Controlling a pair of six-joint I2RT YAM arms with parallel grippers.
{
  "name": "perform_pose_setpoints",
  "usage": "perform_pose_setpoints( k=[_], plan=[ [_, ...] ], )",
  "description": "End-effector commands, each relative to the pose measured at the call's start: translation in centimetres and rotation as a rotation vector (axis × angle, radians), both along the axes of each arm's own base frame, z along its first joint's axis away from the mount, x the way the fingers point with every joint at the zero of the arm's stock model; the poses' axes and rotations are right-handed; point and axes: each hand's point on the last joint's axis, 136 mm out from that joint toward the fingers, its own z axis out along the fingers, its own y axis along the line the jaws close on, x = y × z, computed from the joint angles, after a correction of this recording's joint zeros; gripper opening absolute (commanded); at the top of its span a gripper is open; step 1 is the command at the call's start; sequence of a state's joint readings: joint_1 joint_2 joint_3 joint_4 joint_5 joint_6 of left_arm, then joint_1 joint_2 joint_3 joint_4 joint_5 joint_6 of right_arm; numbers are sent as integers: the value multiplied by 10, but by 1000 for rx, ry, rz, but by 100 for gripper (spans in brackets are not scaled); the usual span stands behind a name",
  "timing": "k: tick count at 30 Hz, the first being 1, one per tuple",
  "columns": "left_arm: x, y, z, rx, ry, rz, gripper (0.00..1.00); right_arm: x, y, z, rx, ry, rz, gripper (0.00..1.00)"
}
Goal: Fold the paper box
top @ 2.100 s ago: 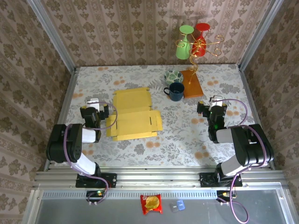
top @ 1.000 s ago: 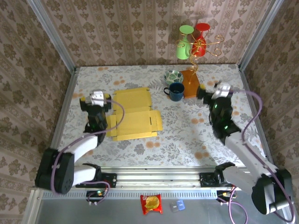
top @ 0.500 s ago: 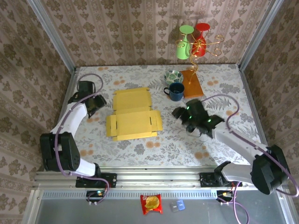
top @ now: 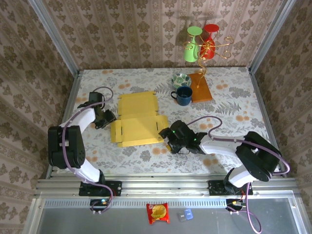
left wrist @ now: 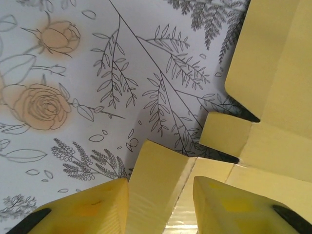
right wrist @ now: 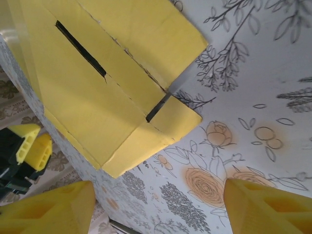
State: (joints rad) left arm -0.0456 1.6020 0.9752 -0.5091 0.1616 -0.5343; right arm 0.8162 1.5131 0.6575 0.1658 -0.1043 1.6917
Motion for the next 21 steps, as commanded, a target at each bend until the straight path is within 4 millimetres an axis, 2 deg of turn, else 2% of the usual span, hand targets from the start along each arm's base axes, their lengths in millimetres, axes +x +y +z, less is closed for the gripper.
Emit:
perform_pose_setpoints(
  k=[1,4,11,16,21],
  plan=[
    [-5,-7,-16,-16,23,-49,40,18,1,2,35,-54,-86,67],
    [-11,-12,-26,-12,54,-75,38,28,2,0,48,-77,-107,63],
    [-24,-18,-42,20,97,-97,36,43,-15,-10,30,-74,-159,57],
    [-28,-23,-46,35,111,-116,35,43,-30,-15,8,-63,-188,56],
    [-29,-30,-46,47,116,-133,35,38,-36,-22,11,-40,-200,56]
  ],
)
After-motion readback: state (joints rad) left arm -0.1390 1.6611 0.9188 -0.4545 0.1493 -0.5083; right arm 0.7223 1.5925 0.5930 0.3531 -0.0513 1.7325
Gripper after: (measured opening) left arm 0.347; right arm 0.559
